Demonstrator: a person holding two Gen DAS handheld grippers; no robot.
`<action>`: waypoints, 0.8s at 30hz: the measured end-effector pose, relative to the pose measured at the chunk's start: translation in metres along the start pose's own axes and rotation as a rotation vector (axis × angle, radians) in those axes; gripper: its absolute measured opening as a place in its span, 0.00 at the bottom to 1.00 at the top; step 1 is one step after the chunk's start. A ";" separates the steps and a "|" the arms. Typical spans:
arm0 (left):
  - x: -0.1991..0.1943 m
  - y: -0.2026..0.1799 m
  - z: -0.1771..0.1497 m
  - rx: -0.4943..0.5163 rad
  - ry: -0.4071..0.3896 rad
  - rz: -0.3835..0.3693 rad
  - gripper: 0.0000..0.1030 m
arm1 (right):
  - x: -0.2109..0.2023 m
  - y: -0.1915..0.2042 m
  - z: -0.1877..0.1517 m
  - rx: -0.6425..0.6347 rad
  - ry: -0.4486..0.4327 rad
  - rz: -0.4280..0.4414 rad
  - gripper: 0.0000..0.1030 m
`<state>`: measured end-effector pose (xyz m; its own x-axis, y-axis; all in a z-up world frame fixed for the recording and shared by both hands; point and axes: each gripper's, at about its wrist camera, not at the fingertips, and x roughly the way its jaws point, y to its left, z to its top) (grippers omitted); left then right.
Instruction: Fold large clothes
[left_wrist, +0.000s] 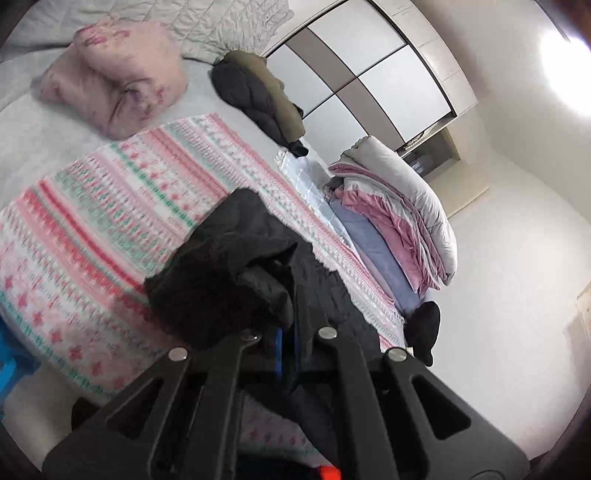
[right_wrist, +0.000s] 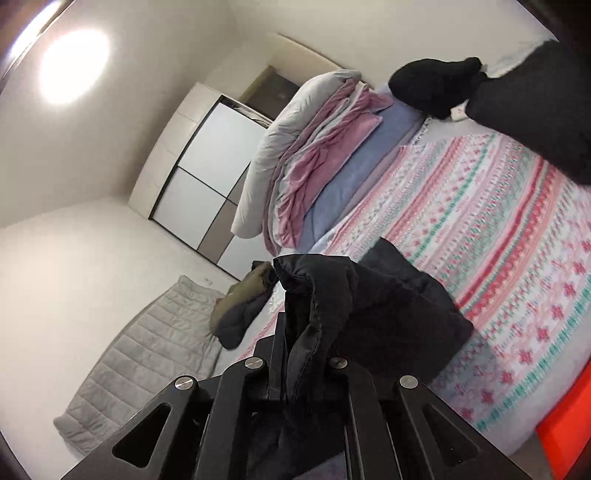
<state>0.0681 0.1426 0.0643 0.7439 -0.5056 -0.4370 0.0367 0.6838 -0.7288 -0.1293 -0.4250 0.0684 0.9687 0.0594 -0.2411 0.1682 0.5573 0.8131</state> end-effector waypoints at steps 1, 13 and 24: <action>0.010 -0.012 0.011 0.024 -0.019 0.011 0.05 | 0.011 0.005 0.008 -0.012 -0.006 0.004 0.06; 0.241 -0.035 0.119 0.119 0.073 0.253 0.17 | 0.255 -0.018 0.091 0.000 0.138 -0.247 0.08; 0.317 0.034 0.145 0.061 0.141 0.321 0.47 | 0.368 -0.114 0.095 0.270 0.289 -0.390 0.13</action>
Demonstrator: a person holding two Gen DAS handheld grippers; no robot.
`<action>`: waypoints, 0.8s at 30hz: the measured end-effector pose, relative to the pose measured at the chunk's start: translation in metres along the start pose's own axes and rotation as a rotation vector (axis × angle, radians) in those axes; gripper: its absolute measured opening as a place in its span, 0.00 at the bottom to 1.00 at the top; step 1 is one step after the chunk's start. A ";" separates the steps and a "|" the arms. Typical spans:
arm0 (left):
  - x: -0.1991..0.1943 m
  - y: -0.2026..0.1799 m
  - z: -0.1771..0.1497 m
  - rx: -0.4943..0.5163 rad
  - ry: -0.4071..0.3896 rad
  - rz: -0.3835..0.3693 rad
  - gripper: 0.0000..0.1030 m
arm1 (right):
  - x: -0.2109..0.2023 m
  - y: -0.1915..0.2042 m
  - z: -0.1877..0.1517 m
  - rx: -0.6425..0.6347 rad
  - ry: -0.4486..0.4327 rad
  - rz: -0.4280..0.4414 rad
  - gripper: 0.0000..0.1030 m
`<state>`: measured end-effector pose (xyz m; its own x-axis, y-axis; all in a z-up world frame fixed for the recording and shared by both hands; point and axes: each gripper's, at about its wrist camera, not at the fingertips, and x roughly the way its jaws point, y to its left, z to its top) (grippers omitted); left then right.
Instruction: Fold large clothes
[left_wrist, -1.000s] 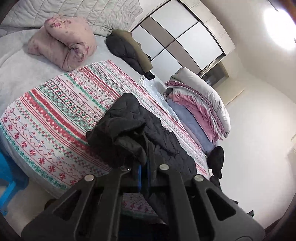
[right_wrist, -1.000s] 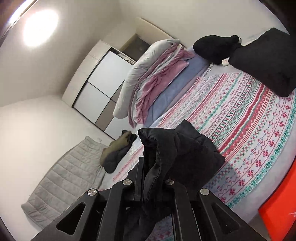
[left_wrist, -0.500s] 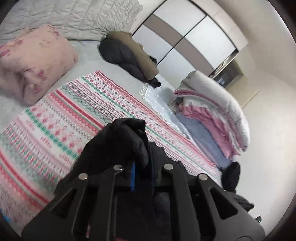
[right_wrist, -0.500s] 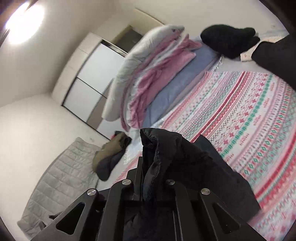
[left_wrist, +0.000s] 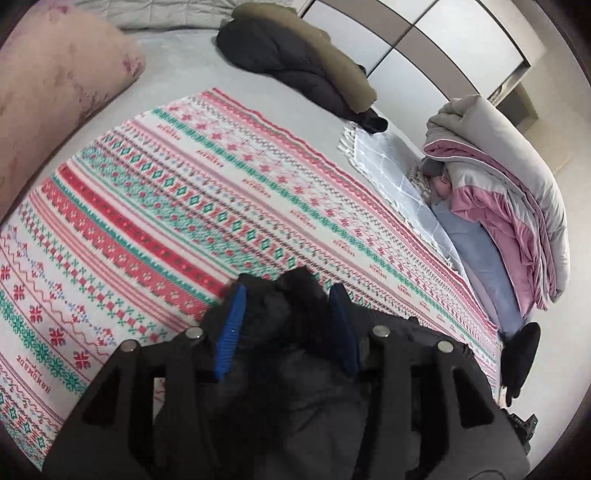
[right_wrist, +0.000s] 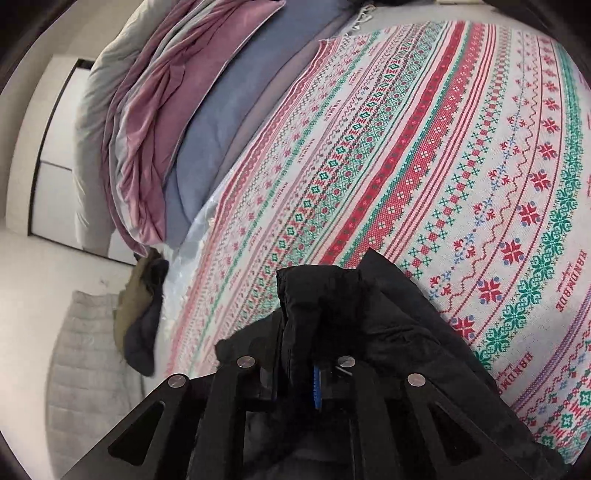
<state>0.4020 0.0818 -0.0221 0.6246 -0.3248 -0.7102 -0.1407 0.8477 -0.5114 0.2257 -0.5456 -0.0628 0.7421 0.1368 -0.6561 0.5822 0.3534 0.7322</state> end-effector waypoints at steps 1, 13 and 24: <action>-0.003 0.003 -0.001 -0.012 0.002 -0.007 0.47 | -0.005 -0.001 0.003 0.003 -0.003 0.020 0.14; -0.060 -0.043 -0.067 0.287 -0.033 -0.044 0.60 | -0.061 0.022 -0.067 -0.376 -0.004 -0.027 0.48; 0.052 -0.082 -0.048 0.325 0.042 0.173 0.60 | 0.060 0.079 -0.074 -0.532 0.112 -0.179 0.48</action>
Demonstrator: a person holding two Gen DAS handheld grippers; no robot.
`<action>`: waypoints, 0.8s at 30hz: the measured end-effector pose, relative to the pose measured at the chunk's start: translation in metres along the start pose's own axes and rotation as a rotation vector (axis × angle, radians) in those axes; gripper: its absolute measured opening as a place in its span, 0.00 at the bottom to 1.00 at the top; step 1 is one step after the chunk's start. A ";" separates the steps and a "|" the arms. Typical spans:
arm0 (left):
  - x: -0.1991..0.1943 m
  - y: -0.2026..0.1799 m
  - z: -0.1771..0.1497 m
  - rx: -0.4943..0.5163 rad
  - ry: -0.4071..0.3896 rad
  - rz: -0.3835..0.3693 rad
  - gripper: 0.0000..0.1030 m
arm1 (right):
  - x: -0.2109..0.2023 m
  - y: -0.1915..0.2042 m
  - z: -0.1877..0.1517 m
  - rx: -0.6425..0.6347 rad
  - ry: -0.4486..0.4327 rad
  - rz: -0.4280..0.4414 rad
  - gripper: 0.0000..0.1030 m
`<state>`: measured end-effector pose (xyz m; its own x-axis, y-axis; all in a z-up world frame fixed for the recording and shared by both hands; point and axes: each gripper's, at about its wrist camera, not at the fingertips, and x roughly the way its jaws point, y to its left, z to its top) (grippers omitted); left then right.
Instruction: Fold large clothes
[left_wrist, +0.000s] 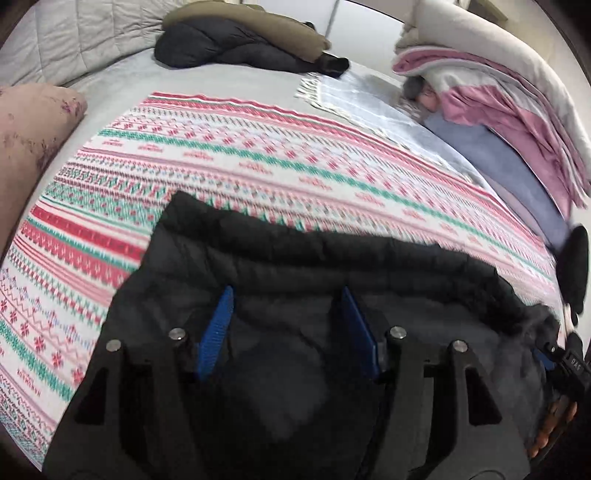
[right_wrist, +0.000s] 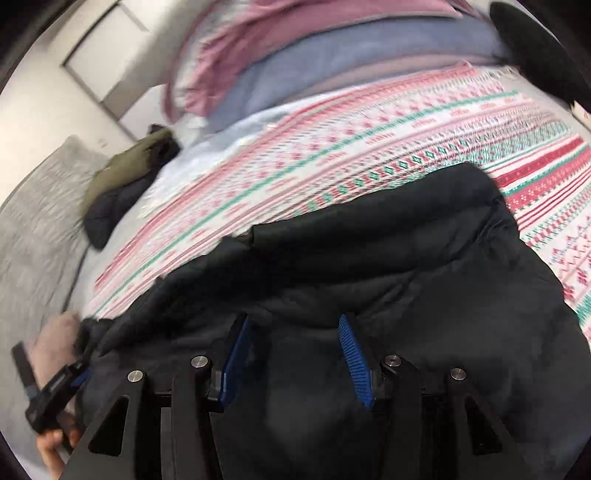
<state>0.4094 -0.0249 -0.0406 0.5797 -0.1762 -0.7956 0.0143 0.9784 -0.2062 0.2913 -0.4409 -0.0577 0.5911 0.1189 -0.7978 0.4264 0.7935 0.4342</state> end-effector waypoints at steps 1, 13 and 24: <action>0.003 -0.001 0.002 -0.002 -0.003 -0.002 0.60 | 0.005 -0.003 0.004 0.014 -0.014 -0.016 0.48; -0.087 0.030 -0.026 -0.111 -0.011 -0.027 0.60 | -0.073 0.018 -0.023 0.037 -0.082 0.024 0.49; -0.279 -0.061 -0.081 0.094 -0.265 -0.190 0.83 | -0.278 0.030 -0.068 0.165 -0.341 0.340 0.82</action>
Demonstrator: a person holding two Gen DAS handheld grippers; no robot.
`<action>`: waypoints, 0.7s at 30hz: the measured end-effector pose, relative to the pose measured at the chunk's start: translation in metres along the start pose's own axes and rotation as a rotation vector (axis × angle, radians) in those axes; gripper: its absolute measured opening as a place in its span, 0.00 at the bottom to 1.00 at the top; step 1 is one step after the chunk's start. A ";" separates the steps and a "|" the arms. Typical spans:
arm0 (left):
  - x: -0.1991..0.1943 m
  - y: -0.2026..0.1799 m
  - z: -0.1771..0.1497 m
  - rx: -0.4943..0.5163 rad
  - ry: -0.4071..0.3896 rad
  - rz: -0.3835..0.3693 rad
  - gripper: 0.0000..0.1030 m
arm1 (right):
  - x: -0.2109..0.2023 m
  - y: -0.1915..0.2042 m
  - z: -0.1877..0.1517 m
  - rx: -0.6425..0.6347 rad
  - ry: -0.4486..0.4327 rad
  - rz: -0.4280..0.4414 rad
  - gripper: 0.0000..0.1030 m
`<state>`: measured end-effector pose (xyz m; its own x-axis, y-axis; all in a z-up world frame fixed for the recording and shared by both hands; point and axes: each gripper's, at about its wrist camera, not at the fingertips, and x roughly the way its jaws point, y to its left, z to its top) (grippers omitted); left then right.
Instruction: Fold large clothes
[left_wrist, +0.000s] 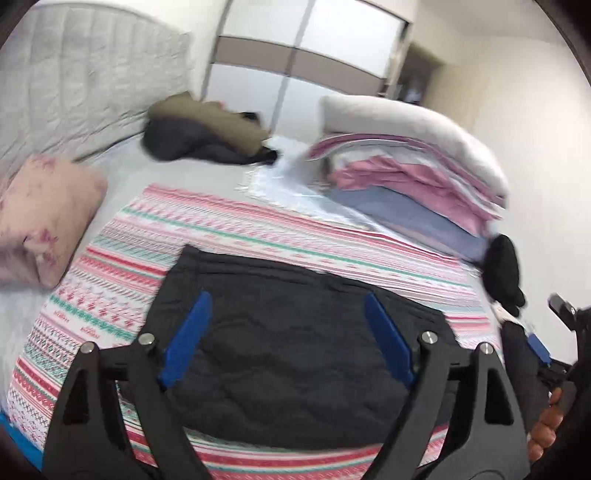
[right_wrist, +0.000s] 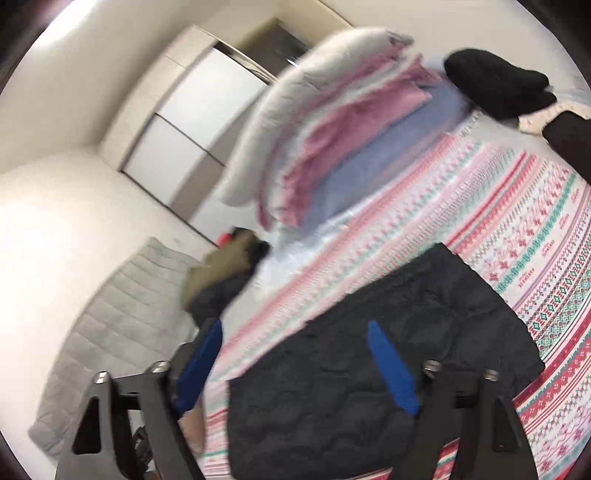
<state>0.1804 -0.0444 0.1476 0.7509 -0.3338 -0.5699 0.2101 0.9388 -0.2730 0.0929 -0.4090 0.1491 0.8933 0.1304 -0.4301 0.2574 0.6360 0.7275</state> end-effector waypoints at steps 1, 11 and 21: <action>-0.001 -0.008 -0.004 0.004 0.012 -0.022 0.83 | -0.007 -0.002 -0.003 0.016 -0.003 0.024 0.82; 0.113 -0.021 -0.107 0.178 0.245 0.130 0.83 | 0.056 -0.134 -0.073 0.341 0.191 -0.149 0.82; 0.160 -0.040 -0.145 0.427 0.270 0.194 0.83 | 0.054 -0.219 -0.091 0.476 0.135 -0.268 0.82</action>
<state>0.2015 -0.1473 -0.0450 0.6256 -0.1083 -0.7726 0.3617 0.9177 0.1643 0.0511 -0.4725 -0.0818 0.7268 0.1271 -0.6750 0.6348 0.2509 0.7308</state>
